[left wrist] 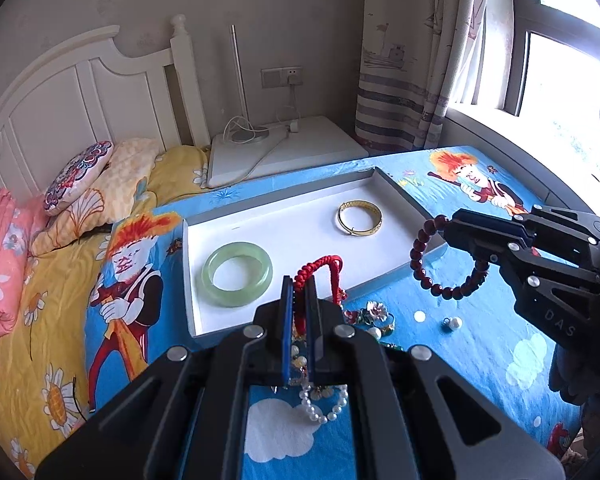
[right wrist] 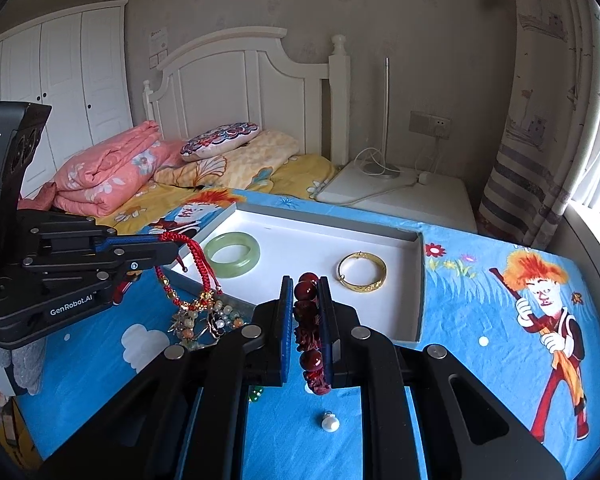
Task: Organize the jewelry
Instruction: 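Carry both bracelets into the tray and open both tools to release them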
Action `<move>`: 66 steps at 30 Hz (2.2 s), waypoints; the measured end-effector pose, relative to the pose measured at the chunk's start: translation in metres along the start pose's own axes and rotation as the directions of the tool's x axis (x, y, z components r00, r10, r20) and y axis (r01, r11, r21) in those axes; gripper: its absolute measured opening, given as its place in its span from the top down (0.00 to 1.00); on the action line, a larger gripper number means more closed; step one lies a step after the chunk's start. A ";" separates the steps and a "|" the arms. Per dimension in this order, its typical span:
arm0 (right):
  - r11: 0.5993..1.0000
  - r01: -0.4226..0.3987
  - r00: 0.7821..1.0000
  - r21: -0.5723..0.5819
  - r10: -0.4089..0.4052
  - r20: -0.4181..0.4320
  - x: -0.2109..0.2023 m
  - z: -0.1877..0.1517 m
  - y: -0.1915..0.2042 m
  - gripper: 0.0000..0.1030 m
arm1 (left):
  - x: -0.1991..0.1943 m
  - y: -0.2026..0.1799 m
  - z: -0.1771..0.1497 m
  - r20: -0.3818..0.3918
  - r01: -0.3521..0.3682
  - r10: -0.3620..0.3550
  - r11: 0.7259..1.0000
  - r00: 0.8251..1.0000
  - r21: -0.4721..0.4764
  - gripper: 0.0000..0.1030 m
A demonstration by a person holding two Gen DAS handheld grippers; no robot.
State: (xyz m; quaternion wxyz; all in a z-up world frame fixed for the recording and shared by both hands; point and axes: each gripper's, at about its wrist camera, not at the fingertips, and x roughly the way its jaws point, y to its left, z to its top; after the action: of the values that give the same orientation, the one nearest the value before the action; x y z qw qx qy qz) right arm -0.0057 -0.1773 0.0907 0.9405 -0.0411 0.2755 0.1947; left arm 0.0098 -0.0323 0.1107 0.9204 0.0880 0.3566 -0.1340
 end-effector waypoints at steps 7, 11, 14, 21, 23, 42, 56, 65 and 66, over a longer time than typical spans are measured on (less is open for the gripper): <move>0.999 0.035 0.999 -0.037 -0.035 0.016 0.010 0.016 -0.004 0.86 | 0.022 0.006 0.018 -0.016 0.000 0.001 1.000 1.000 0.005 0.95; 0.997 0.050 0.998 -0.054 -0.049 0.028 0.017 0.027 -0.006 0.86 | 0.037 0.008 0.028 -0.028 0.000 0.000 1.000 1.000 0.004 0.95; 0.996 0.064 0.997 -0.068 -0.062 0.039 0.023 0.035 -0.007 0.86 | 0.048 0.010 0.034 -0.036 -0.001 0.001 1.000 0.999 0.002 0.95; 0.991 0.092 0.995 -0.096 -0.089 0.034 0.047 0.047 -0.013 0.86 | 0.080 0.023 0.044 -0.071 -0.002 0.000 1.000 0.997 -0.024 0.95; 0.989 0.106 0.994 -0.108 -0.103 0.025 0.058 0.047 -0.014 0.86 | 0.091 0.028 0.044 -0.084 0.002 -0.005 0.999 0.996 -0.037 0.95; 0.991 -0.002 0.985 -0.130 -0.020 -0.170 0.166 0.029 0.011 0.49 | 0.183 0.089 0.048 -0.151 -0.096 0.071 0.982 0.986 -0.165 0.48; 0.996 0.050 0.990 -0.069 -0.058 -0.129 0.097 0.017 -0.013 0.49 | 0.084 0.084 0.020 -0.018 -0.165 0.165 0.972 0.986 -0.168 0.12; 0.995 0.079 0.984 0.053 -0.070 -0.164 0.052 -0.030 -0.040 0.49 | 0.034 0.081 -0.030 -0.031 -0.132 0.129 0.960 0.991 -0.246 0.11; 0.995 0.078 0.983 0.066 -0.066 -0.169 0.049 -0.036 -0.041 0.48 | 0.030 0.079 -0.037 -0.036 -0.121 0.116 0.958 0.993 -0.259 0.11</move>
State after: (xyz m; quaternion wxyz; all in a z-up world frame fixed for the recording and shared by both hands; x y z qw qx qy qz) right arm 0.0300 -0.2051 0.0331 0.9214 -0.0333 0.3583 0.1464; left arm 0.0323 0.0466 0.0686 0.9267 -0.0112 0.3745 -0.0296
